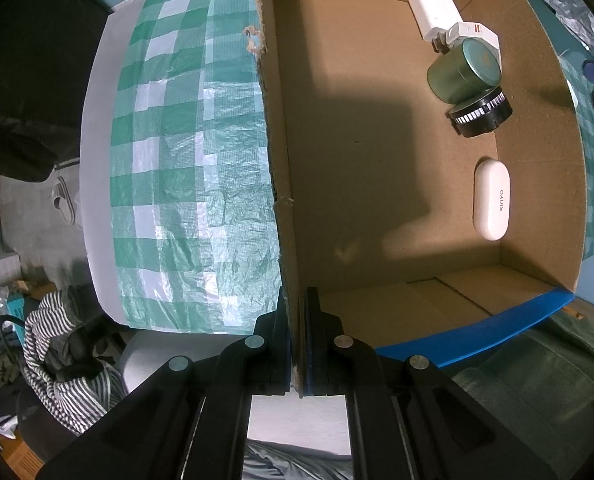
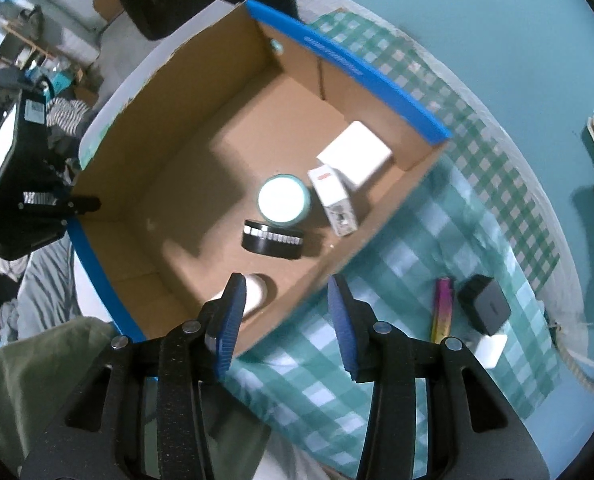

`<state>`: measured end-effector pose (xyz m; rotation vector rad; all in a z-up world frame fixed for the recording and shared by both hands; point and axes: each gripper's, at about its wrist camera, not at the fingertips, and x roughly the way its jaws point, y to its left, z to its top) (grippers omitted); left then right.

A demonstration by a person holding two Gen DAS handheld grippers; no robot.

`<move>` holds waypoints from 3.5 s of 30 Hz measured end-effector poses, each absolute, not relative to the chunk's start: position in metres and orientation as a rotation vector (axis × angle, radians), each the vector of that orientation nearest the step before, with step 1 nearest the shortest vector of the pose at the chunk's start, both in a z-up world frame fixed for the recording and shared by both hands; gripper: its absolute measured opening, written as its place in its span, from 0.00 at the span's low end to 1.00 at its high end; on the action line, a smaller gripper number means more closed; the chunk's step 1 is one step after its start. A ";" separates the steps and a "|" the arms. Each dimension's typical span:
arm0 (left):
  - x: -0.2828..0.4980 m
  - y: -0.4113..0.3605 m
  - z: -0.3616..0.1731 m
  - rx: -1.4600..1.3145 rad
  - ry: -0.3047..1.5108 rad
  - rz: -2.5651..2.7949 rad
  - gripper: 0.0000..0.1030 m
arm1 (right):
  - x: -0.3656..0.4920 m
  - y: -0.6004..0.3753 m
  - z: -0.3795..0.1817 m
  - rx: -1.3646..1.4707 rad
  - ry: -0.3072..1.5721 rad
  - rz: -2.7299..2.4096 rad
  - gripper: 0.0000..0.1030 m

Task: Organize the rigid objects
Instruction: 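Lower the oval case beside the fan and open the right gripper, then move the right gripper to the pink-gold lighter and grasp it, then lift the lighter with the right gripper and carry it over the box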

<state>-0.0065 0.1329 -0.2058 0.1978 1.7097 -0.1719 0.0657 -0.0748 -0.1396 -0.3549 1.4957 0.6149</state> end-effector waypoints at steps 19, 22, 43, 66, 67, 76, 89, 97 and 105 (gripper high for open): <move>-0.006 0.132 -0.206 0.199 1.710 -0.171 0.05 | 0.087 -0.176 -0.170 -0.275 1.574 0.424 0.42; -0.006 0.132 -0.205 0.199 1.711 -0.171 0.05 | 0.091 -0.188 -0.188 -0.267 1.602 0.391 0.42; -0.007 0.131 -0.205 0.182 1.723 -0.146 0.05 | 0.120 -0.215 -0.269 -0.308 1.672 0.341 0.42; -0.003 0.131 -0.207 0.167 1.730 -0.140 0.05 | 0.125 -0.200 -0.285 -0.300 1.764 0.247 0.22; -0.003 0.131 -0.207 0.167 1.731 -0.140 0.05 | 0.124 -0.199 -0.285 -0.291 1.765 0.245 0.22; -0.004 0.131 -0.207 0.172 1.728 -0.154 0.05 | 0.115 -0.191 -0.273 -0.220 1.775 0.256 0.22; -0.004 0.129 -0.207 0.189 1.723 -0.171 0.05 | 0.102 -0.179 -0.223 -0.217 1.721 0.302 0.22; -0.004 0.128 -0.207 0.199 1.722 -0.178 0.05 | 0.100 -0.156 -0.179 -0.225 1.650 0.369 0.22; -0.004 0.128 -0.206 0.202 1.721 -0.180 0.05 | 0.098 -0.126 -0.146 -0.244 1.605 0.463 0.22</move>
